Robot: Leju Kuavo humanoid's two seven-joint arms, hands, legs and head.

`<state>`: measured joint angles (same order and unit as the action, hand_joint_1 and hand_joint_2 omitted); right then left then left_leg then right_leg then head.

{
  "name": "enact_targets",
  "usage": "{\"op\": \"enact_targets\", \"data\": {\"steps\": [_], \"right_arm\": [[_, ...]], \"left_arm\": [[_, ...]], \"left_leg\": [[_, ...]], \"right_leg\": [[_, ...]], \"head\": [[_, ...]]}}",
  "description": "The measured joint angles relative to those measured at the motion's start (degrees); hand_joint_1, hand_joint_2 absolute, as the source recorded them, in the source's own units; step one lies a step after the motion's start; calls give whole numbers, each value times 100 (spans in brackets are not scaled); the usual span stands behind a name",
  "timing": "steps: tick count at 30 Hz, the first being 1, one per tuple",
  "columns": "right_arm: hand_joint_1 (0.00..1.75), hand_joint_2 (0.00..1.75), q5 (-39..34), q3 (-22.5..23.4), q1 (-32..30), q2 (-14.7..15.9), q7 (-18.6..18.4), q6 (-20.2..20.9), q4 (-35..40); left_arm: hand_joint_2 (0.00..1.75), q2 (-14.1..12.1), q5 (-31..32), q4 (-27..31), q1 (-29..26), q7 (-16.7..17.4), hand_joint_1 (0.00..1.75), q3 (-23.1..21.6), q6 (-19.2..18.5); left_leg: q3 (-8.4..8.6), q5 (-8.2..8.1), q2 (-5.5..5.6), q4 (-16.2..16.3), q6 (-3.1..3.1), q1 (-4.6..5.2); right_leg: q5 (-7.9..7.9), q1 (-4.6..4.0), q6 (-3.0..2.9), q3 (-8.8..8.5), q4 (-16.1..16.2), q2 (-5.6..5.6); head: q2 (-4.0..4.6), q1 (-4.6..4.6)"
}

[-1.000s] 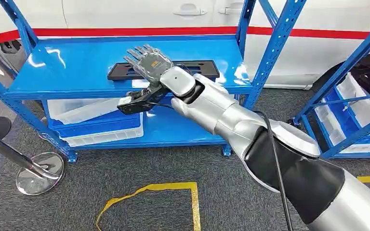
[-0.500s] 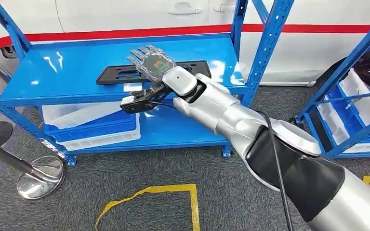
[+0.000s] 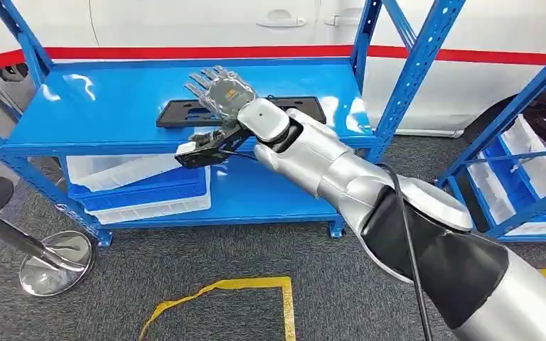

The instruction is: Take the parts from the cabinet and place them on the table.

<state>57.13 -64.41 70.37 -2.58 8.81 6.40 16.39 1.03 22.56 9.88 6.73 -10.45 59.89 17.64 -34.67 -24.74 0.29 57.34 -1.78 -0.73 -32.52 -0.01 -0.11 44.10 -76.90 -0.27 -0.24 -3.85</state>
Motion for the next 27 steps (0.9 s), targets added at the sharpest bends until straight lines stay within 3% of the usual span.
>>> {"op": "enact_targets", "data": {"steps": [1, 2, 4, 6, 8, 10, 11, 12, 14, 15, 16, 17, 19, 20, 21, 22, 24, 25, 26, 27], "right_arm": [[0, 0, 0, 0, -18, 0, 0, 0, 0], [0, 0, 0, 0, -24, 0, 0, 0, 0], [0, 0, 0, 0, -13, 0, 0, -2, 0], [0, 0, 0, 0, 4, 2, 0, -2, 2], [0, 0, 0, 0, -1, 7, 0, -2, 0], [0, 0, 0, 0, 1, 20, 0, -4, 2], [0, 0, 0, 0, 4, 20, 0, -7, 2], [0, 0, 0, 0, 9, 17, 0, -7, 2], [0, 0, 0, 0, -1, 17, 0, -4, 2], [0, 0, 0, 0, -12, 17, 0, -4, 2], [0, 0, 0, 0, -26, 17, 2, -4, 2], [0, 0, 0, -2, -33, 18, 0, -4, 2], [0, 0, -4, 0, -26, 17, 0, -4, 2], [0, 0, -15, -2, -25, 20, 0, -4, 2], [0, 0, -28, -2, -12, 20, 0, -4, 2], [0, 175, -33, 0, -14, 20, 0, -4, 2], [0, 175, -112, 0, -36, 20, 0, -4, 2], [0, 175, -155, 0, -35, 20, 2, 2, 2], [0, 175, -171, 0, -41, 22, 2, 4, 2], [0, 175, -186, 0, -39, 33, 2, 28, 0]], "left_arm": [[0, 0, 9, 0, -5, 11, 0, 0, 2], [0, 0, 13, 0, -9, 13, 0, 0, 4], [0, 2, 13, 0, -9, 15, 0, 0, 7], [0, 0, 13, 0, -5, 20, 0, 0, 9], [0, 9, 13, 0, -7, 26, 0, 0, 9], [0, 9, 13, 0, -12, 28, 0, 0, 9], [0, 9, 15, 0, -11, 26, 0, 0, 9], [0, 4, 15, 0, -2, 26, 0, 0, 11], [0, -4, 13, 0, -5, 26, 0, 0, 11], [0, 0, 13, 0, -16, 26, 0, 0, 9], [0, 4, 13, 0, -26, 26, 0, 0, 9], [0, 2, 13, 0, -33, 26, 0, 0, 9], [0, -9, 26, 0, -26, 26, 0, 0, 33], [0, -11, 28, 0, -26, 28, 0, 0, 41], [0, -13, 33, 0, -21, 28, 0, 0, 46], [0, -13, 33, 0, -15, 28, 0, 0, 48], [0, -20, 42, 0, -22, 59, 0, 0, 68], [0, -20, 42, 0, -19, 61, 0, 0, 72], [0, -20, 42, 0, -20, 63, 0, 0, 72], [0, -20, 41, 0, -10, 63, 0, 0, 74]], "left_leg": [[14, -23, 5, 12, 1, -1], [35, -51, 16, 29, 9, -1], [90, -125, 39, 76, 39, -2], [60, -171, 53, 133, 98, 35], [58, -166, 48, 82, 146, 7], [56, -238, 34, 110, 209, -1], [9, -341, 13, 293, 235, -2], [-160, -517, 10, 654, 262, -1], [-677, -857, 8, 1598, 307, -5], [-857, -886, 7, 1865, 320, -8], [-929, -789, 6, 1894, 328, -13], [-839, -521, 4, 1583, 327, -17], [-394, 96, -1, 549, 307, -19], [-235, 168, -6, 173, 286, -13], [-128, 104, 5, 58, 250, 29], [-146, 79, -2, 66, 214, 30], [-156, 62, 7, 73, 162, 47], [-109, 83, 5, 12, 112, 6], [-74, 91, -1, -26, 94, -23], [-27, 79, -1, -48, 55, -12]], "right_leg": [[141, 4, -2, 24, 62, 3], [393, 9, -13, -95, 376, 3], [966, 5, -65, -569, 1418, 2], [865, -20, -102, -720, 1712, -7], [854, -52, -130, -714, 1700, -26], [873, 5, -182, -787, 1794, -23], [868, 7, -191, -824, 1820, -19], [857, 12, -210, -849, 1826, -16], [825, 6, -249, -879, 1823, -9], [811, 4, -249, -891, 1822, -10], [791, 4, -246, -910, 1819, -13], [766, 5, -241, -943, 1810, -18], [702, 14, -213, -1019, 1790, -24], [670, 6, -181, -1040, 1796, -24], [658, -23, -154, -1033, 1782, -43], [659, -22, -141, -1021, 1787, -40], [660, -10, -86, -1042, 1837, -34], [638, -41, -37, -1072, 1843, -37], [590, -30, -25, -1035, 1823, -31], [393, -17, -6, -920, 1460, -27]], "head": [[0, -4], [0, -2], [0, -2], [0, 15], [0, 6], [0, 9], [0, 26], [0, 35], [0, 33], [0, 33], [0, 31], [0, 31], [0, 33], [0, 31], [0, 42], [0, 44], [0, 46], [0, 38], [0, 35], [0, 31]]}}
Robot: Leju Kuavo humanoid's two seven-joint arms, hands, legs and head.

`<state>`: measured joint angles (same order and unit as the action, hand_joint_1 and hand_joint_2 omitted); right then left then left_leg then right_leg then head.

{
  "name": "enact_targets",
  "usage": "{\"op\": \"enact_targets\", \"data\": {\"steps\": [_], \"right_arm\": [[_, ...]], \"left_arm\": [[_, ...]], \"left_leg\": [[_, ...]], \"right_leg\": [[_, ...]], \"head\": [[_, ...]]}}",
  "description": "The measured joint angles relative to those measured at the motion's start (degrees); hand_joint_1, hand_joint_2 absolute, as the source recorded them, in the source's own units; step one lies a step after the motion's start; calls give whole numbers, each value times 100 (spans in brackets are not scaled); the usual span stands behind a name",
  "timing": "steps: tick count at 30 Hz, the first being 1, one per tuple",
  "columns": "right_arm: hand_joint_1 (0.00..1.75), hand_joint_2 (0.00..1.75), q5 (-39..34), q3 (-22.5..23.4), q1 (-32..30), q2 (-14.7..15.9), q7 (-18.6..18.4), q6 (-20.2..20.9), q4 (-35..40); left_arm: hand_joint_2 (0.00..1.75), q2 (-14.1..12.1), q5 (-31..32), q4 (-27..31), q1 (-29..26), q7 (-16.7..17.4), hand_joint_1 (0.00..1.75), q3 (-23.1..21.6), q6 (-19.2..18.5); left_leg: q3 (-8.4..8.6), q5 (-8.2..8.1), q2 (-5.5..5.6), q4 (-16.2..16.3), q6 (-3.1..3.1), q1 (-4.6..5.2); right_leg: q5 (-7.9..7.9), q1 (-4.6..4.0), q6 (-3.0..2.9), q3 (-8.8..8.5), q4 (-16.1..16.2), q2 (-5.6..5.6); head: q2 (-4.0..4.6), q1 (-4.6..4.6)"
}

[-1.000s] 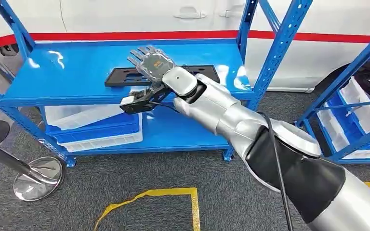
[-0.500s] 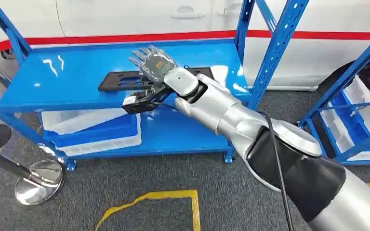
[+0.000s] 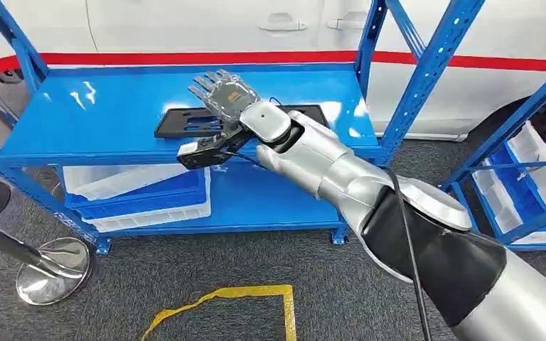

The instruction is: Take the parts from the cabinet and place them on the table.

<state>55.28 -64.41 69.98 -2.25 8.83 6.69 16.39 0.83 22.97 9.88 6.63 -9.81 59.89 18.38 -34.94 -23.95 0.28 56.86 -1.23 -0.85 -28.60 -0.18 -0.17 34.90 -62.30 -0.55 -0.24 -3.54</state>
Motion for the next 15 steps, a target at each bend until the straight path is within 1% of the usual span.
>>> {"op": "enact_targets", "data": {"steps": [2, 3, 4, 5, 6, 7, 8, 9, 10, 12, 13, 14, 15], "right_arm": [[0, 175, -24, 0, -42, 0, 0, 61, -2], [0, 175, -35, 0, -89, 2, 0, 79, -5], [0, 175, -59, 0, -135, 4, -2, 127, -9], [0, 175, -107, 0, -172, 9, -11, 230, -15], [0, 175, -199, 0, -202, 13, -26, 407, -22], [0, 175, -291, 2, -233, 15, -42, 567, -29], [0, 175, -361, 4, -273, 20, -46, 687, -33], [0, 175, -427, 13, -321, 26, -63, 792, -40], [0, 175, -464, 15, -365, 26, -79, 864, -42], [0, 175, -501, 15, -446, 31, -114, 936, -46], [0, 175, -516, 17, -461, 40, -133, 988, -55], [0, 175, -525, 17, -473, 39, -142, 1032, -55], [0, 175, -536, 20, -473, 37, -140, 1060, -55]], "left_arm": [[0, -9, 0, 0, 4, 4, 0, 0, 2], [0, -9, 0, 0, 4, 11, 0, 0, 4], [0, -9, 0, 0, 3, 15, 0, 0, 4], [0, -9, 7, 0, 2, 18, 0, 0, 13], [0, -9, 13, 0, 2, 18, 0, 0, 20], [0, -9, 35, 0, 2, 20, 0, 0, 20], [0, -9, 53, 0, 3, 20, 0, 0, 20], [0, -11, 66, 0, 2, 24, 0, 0, 20], [0, -15, 70, 0, 5, 42, 0, 0, 20], [0, -13, 79, 0, 3, 55, 0, 0, 20], [0, -15, 83, 0, 3, 59, 0, 0, 22], [0, -22, 85, 0, 0, 59, 0, 0, 26], [0, -24, 96, 0, 4, 57, 0, 0, 26]], "left_leg": [[10, -29, -3, 16, -45, 13], [15, -44, -4, 24, -65, 18], [24, -59, -3, 27, -73, 19], [38, -73, 4, 33, -70, 20], [57, -101, 16, 49, -65, 22], [76, -130, 29, 70, -53, 24], [90, -161, 42, 95, -37, 24], [75, -186, 48, 115, -5, 47], [53, -190, 60, 145, 18, 52], [50, -177, 57, 103, 73, 23], [63, -181, 58, 102, 107, 30], [32, -244, 40, 128, 133, 19], [-9, -357, 21, 293, 163, 24]], "right_leg": [[-408, 15, 7, 518, -990, 8], [-500, 18, 9, 747, -1368, 8], [-470, 20, 9, 878, -1520, 8], [-294, 20, 1, 868, -1386, 8], [6, 18, -22, 709, -972, 7], [303, 15, -56, 480, -454, 7], [547, 1, -103, 253, 56, 6], [436, -42, -129, 144, 234, 3], [450, -25, -129, 118, 311, 2], [444, -59, -151, 127, 298, -7], [468, -35, -190, 111, 354, -8], [491, 14, -215, 62, 412, -2], [494, 17, -223, 39, 432, 0]], "head": [[0, -2], [0, -7], [0, -5], [0, -9], [0, -7], [0, -7], [0, -7], [0, 6], [0, -2], [0, -5], [0, -9], [0, -1], [0, 11]]}}
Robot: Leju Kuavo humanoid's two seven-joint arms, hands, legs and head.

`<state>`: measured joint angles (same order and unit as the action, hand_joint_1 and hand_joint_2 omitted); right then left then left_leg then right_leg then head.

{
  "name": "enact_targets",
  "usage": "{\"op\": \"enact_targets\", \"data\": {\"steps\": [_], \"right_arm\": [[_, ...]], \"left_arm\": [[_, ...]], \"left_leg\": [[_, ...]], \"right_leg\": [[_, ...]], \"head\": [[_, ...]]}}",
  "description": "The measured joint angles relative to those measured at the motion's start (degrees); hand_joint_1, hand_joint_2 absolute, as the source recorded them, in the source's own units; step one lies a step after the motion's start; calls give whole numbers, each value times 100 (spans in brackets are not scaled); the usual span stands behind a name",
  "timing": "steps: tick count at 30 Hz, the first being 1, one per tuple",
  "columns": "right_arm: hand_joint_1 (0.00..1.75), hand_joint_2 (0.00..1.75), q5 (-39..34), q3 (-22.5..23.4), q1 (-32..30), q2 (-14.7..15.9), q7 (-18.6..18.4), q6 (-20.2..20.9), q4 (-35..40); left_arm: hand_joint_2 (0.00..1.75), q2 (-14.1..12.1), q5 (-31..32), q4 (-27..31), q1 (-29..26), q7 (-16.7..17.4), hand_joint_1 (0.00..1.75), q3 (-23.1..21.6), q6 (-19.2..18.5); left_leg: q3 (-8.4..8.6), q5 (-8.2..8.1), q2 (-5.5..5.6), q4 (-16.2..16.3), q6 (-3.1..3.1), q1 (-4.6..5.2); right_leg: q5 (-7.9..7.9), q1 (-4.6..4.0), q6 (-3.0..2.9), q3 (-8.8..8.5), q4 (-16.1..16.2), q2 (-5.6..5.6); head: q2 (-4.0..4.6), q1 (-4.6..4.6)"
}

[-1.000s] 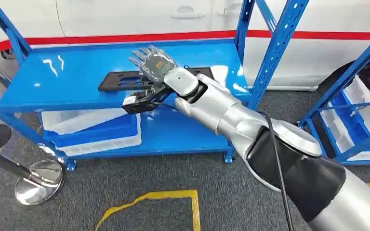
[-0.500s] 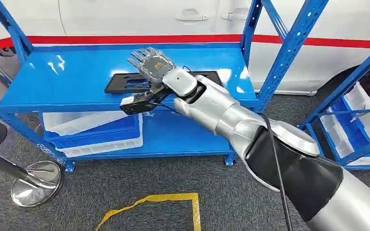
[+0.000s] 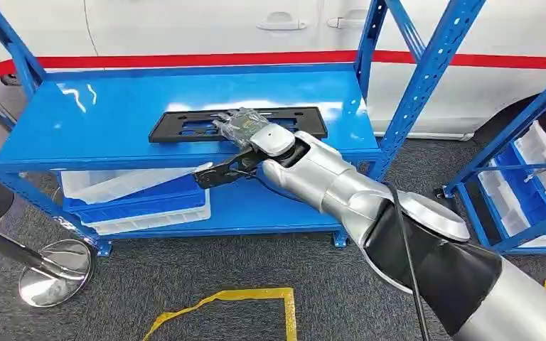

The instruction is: Take the parts from the cabinet and place them on the table.

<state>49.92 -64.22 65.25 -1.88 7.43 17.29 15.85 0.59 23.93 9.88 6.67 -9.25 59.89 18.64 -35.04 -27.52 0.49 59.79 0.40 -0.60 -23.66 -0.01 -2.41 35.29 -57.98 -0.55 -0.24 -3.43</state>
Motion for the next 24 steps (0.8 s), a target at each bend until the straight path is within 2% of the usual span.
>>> {"op": "enact_targets", "data": {"steps": [2, 3, 4, 5, 6, 8, 9, 10, 11, 13, 14, 15, 16, 17, 18, 19, 20, 21, 22, 23, 24], "right_arm": [[0, 175, -28, 2, -22, -2, 0, 96, 0], [0, 175, -48, 2, -56, -2, -2, 146, 0], [0, 175, -61, 2, -107, -2, -9, 203, -2], [0, 175, -70, 2, -158, -2, -17, 263, -6], [0, 175, -74, 2, -191, -2, -24, 293, -11], [0, 175, -100, 6, -204, -2, -61, 371, -17], [0, 175, -109, 13, -204, -2, -77, 393, -17], [0, 175, -124, 20, -201, 0, -94, 417, -26], [0, 175, -144, 22, -208, 0, -105, 422, -33], [0, 175, -166, 22, -235, 0, -111, 406, -35], [0, 175, -175, 22, -240, 0, -120, 389, -37], [0, 175, -177, 22, -241, 4, -127, 367, -42], [0, 175, -177, 22, -237, 7, -127, 345, -42], [0, 175, -177, 24, -239, 7, -127, 334, -42], [0, 175, -177, 24, -251, 7, -127, 325, -44], [0, 175, -177, 24, -270, 7, -127, 317, -48], [0, 175, -177, 24, -293, 7, -127, 310, -50], [0, 175, -177, 24, -305, 7, -127, 299, -50], [0, 175, -177, 24, -301, 7, -127, 264, -52], [0, 175, -177, 24, -280, 11, -127, 225, -52], [0, 175, -177, 24, -249, 13, -127, 177, -55]], "left_arm": [[0, -39, 9, 0, 21, -4, 0, 0, 0], [0, -39, 9, 0, 21, -4, 0, 0, 0], [0, -37, 9, 0, 10, 0, 0, 0, 0], [0, -37, 13, 0, 0, 11, 0, 0, 4], [0, -37, 13, 0, -2, 13, 0, 0, 11], [0, -50, 17, 0, 11, 22, 0, 0, 15], [0, -50, 24, 0, 21, 28, 0, 0, 15], [0, -50, 28, 0, 34, 31, 0, 0, 15], [0, -63, 33, 0, 37, 33, 0, 0, 15], [0, -70, 68, 0, 16, 35, 0, 0, 18], [0, -70, 74, 0, 18, 35, 0, 0, 20], [0, -74, 83, 0, 23, 35, 0, 0, 22], [0, -83, 83, 0, 29, 35, 0, 0, 24], [0, -87, 85, 0, 32, 35, 0, 0, 24], [0, -92, 85, 0, 32, 28, 0, 0, 22], [0, -92, 83, 0, 30, 28, 0, 0, 20], [0, -94, 81, 0, 28, 28, 0, 0, 15], [0, -94, 81, 0, 27, 26, 0, 0, 13], [0, -94, 81, 0, 26, 26, 0, 0, 11], [0, -94, 81, 0, 23, 26, 0, 0, 11], [0, -94, 81, 0, 21, 28, 0, 0, 11]], "left_leg": [[-370, -358, -8, 765, 48, -16], [-578, -482, -9, 1149, 70, -23], [-768, -517, -10, 1448, 94, -26], [-815, -415, -12, 1447, 115, -38], [-749, -213, -14, 1223, 125, -52], [-298, 368, -21, 214, 133, -64], [-175, 370, -24, -91, 123, -66], [-78, 318, -14, -193, 88, -19], [-103, 316, -7, -160, 24, -23], [-103, 305, -4, -169, -29, -10], [-66, 330, -11, -217, -75, -52], [-38, 332, -12, -227, -107, -51], [-30, 323, -13, -227, -137, -47], [-26, 315, -15, -225, -174, -35], [-25, 311, -17, -224, -181, -28], [-25, 304, -16, -222, -192, -21], [-18, 298, -14, -219, -197, -18], [-5, 293, -5, -217, -200, -16], [9, 282, 3, -210, -197, -14], [25, 263, 13, -196, -187, -13], [21, 240, 16, -176, -159, -14]], "right_leg": [[-12, 8, -20, -12, -3, 4], [-17, 6, -26, -17, -3, 6], [-26, 6, -31, -20, -5, 7], [-35, 7, -28, -28, -7, 4], [-46, 8, -24, -34, -18, -1], [-92, 25, 17, -50, -64, -9], [-115, 25, 49, -53, -78, -10], [-131, -16, 79, -23, -105, -25], [-122, -15, 102, -16, -89, -22], [-124, -7, 150, -41, -67, -22], [-161, -22, 190, -35, -94, -23], [-265, 5, 213, 16, -238, -3], [-453, 0, 226, 152, -551, 8], [-658, 2, 227, 364, -994, 7], [-844, 7, 229, 611, -1473, 8], [-924, 7, 228, 800, -1813, 8], [-856, 7, 220, 853, -1866, 8], [-668, 6, 204, 765, -1650, 8], [-444, 5, 181, 596, -1280, 8], [-166, -1, 144, 326, -720, 7], [-34, -17, 99, 133, -287, 6]], "head": [[0, 6], [0, 9], [0, 4], [0, 9], [0, 6], [0, 9], [0, 9], [0, 22], [0, 2], [0, 6], [0, -2], [0, 0], [0, -11], [0, -7], [0, -4], [0, -2], [0, -4], [0, -7], [0, -7], [0, -7], [0, -7]]}}
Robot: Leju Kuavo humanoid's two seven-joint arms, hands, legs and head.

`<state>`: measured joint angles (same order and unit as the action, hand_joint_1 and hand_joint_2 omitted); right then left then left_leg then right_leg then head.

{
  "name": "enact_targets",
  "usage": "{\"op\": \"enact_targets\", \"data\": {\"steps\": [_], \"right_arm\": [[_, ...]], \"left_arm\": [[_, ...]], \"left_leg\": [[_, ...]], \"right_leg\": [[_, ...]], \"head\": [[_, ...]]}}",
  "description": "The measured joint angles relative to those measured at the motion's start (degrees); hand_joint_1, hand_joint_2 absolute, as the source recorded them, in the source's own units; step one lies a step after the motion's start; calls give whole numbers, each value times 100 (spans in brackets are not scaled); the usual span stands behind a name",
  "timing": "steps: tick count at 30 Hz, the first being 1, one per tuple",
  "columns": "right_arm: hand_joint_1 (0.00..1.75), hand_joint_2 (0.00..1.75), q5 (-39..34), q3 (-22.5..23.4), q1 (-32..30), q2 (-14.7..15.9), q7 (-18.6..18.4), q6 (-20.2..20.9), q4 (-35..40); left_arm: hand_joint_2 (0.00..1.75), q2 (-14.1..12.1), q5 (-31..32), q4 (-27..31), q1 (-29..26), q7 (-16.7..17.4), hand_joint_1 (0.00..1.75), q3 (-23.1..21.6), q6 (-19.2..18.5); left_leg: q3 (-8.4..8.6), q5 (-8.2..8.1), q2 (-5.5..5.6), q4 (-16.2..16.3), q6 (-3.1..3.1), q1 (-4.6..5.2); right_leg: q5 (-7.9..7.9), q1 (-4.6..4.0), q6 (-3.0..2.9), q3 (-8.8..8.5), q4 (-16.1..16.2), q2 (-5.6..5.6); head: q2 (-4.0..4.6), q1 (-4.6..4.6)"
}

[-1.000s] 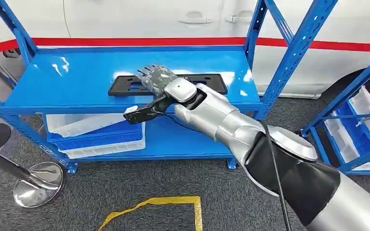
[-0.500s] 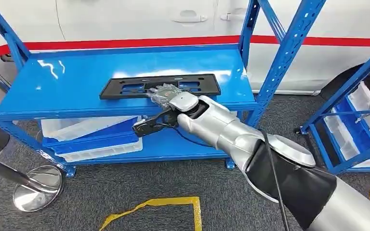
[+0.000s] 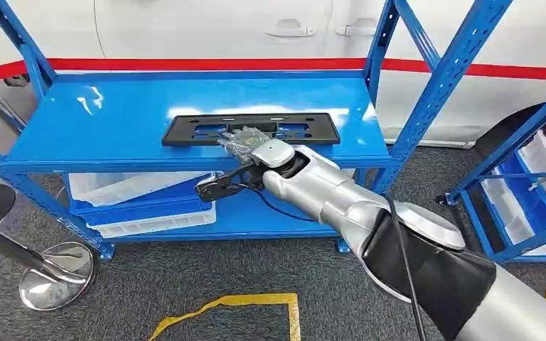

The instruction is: Take the parts from the cabinet and place them on the table.

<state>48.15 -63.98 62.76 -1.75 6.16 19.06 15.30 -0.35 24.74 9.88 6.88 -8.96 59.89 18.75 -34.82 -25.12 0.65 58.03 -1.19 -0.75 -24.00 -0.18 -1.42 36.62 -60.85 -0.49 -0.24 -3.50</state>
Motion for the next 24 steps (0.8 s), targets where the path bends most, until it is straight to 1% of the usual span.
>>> {"op": "enact_targets", "data": {"steps": [1, 2, 3, 4, 5, 6, 7, 8, 9, 10, 11, 12, 13, 14, 15, 16, 17, 19, 20, 21, 22, 23, 24], "right_arm": [[0, 175, 0, 0, 40, -2, 0, -48, 2], [0, 175, 0, 0, 59, -4, 0, -95, 2], [0, 175, 0, 0, 72, -7, -2, -173, 2], [0, 175, 0, 2, 82, 0, -20, -229, 0], [0, 175, 0, 2, 110, 2, -53, -254, 0], [0, 175, 0, 4, 143, 2, -65, -276, 0], [0, 175, 0, 7, 193, 2, -74, -287, 0], [0, 175, 0, 13, 237, 2, -81, -289, 0], [0, 175, 0, 24, 268, 2, -83, -289, 0], [0, 175, 0, 37, 274, 2, -85, -289, 0], [0, 175, 0, 50, 272, 2, -87, -287, 0], [0, 175, 0, 50, 272, 2, -92, -287, 0], [0, 175, 0, 55, 278, 2, -98, -289, 0], [0, 175, 0, 59, 291, 2, -101, -289, 0], [0, 175, 0, 63, 310, 2, -101, -291, 0], [0, 175, 0, 74, 339, 2, -101, -289, 0], [0, 175, 0, 85, 359, 4, -103, -289, 0], [0, 175, 0, 92, 359, 4, -101, -291, 0], [0, 175, 0, 92, 365, 4, -101, -291, 0], [0, 175, 0, 94, 365, 9, -103, -291, 0], [0, 175, 0, 96, 383, 9, -103, -291, 0], [0, 175, 0, 103, 395, 11, -103, -291, 0], [0, 175, 0, 103, 390, 11, -103, -291, 0]], "left_arm": [[0, 0, 0, 0, 1, 0, 0, 0, 0], [0, 2, -2, 0, 0, 5, 0, 0, 4], [0, 4, -4, 0, -2, 20, 0, 0, 11], [0, 7, -7, 0, -5, 33, 0, 0, 26], [0, 7, -9, 0, -6, 42, 0, 0, 39], [0, 15, -11, 0, -12, 57, 0, 0, 52], [0, 15, -11, 0, -12, 68, 0, 0, 68], [0, 9, -11, 0, -6, 72, 0, 0, 88], [0, 7, -15, 0, -5, 81, 0, 0, 96], [0, 11, -17, 0, -14, 90, 0, 0, 101], [0, 20, -17, 0, -27, 94, 0, 0, 101], [0, 22, -17, 0, -33, 96, 0, 0, 101], [0, 24, -17, 0, -32, 96, 0, 0, 103], [0, 22, -17, 0, -26, 96, 0, 0, 103], [0, 15, -17, 0, -22, 96, 0, 0, 103], [0, 17, -17, 0, -16, 96, 0, 0, 103], [0, 17, -20, 0, -12, 96, 0, 0, 103], [0, 17, -22, 0, -20, 96, 0, 0, 103], [0, 18, -22, 0, -18, 96, 0, 0, 103], [0, 20, -20, 0, -21, 96, 0, 0, 103], [0, 20, -20, 0, -17, 96, 0, 0, 103], [0, 20, -20, 0, -12, 96, 0, 0, 103], [0, 20, -20, 0, -12, 96, 0, 0, 103]], "left_leg": [[-37, -23, 2, 53, 36, 50], [-45, -19, 0, 40, 48, 41], [-41, -14, 0, 33, 73, 18], [-32, -7, -2, 19, 102, 7], [-24, -22, 2, 24, 134, 15], [-65, -108, -13, 103, 159, 2], [-168, -277, -26, 350, 191, 6], [-339, -460, -26, 723, 212, -3], [-579, -662, -28, 1228, 238, -10], [-784, -771, -29, 1616, 257, -10], [-888, -746, -30, 1769, 265, -11], [-848, -595, -31, 1631, 268, -12], [-661, -323, -32, 1210, 262, -13], [-404, -48, -34, 683, 250, -12], [-156, 133, -42, 151, 228, -12], [-36, 20, -32, 36, 200, 24], [-61, 47, -25, -3, 154, 32], [-67, 36, -25, 6, 110, 39], [-39, 63, -34, -45, 54, 8], [-1, 84, -43, -96, 23, -25], [15, 83, -40, -108, -12, -22], [16, 79, -44, -105, -39, -20], [18, 72, -46, -102, -50, -16]], "right_leg": [[-69, -34, 0, -100, 135, 1], [-66, -11, 0, -82, 124, -1], [-64, -40, -8, -77, 129, -12], [-65, -53, -30, -76, 131, -14], [-39, -11, -68, -98, 189, -9], [-27, 12, -86, -133, 220, 1], [-23, 18, -94, -143, 234, -1], [-26, 19, -112, -143, 233, 0], [-30, 16, -117, -146, 228, 1], [-35, 14, -122, -149, 225, 2], [-40, 14, -128, -149, 219, 0], [-50, 14, -128, -152, 207, -3], [-67, 17, -119, -160, 190, -8], [-85, 18, -116, -179, 182, -12], [-103, 17, -97, -198, 180, -12], [-110, -20, -74, -187, 181, -16], [-101, -19, -56, -170, 178, -25], [-88, -13, -4, -186, 218, -25], [-96, -30, 39, -200, 229, -27], [-151, -22, 71, -167, 164, -11], [-298, -21, 86, -87, -48, 1], [-533, -17, 92, 129, -494, 0], [-729, -9, 101, 359, -960, 0]], "head": [[0, 2], [0, 13], [0, 2], [0, 4], [0, 2], [0, 9], [0, 37], [0, 39], [0, 35], [0, 35], [0, 35], [0, 33], [0, 37], [0, 35], [0, 37], [0, 35], [0, 26], [0, 35], [0, 24], [0, 20], [0, 11], [0, 2], [0, 7]]}}
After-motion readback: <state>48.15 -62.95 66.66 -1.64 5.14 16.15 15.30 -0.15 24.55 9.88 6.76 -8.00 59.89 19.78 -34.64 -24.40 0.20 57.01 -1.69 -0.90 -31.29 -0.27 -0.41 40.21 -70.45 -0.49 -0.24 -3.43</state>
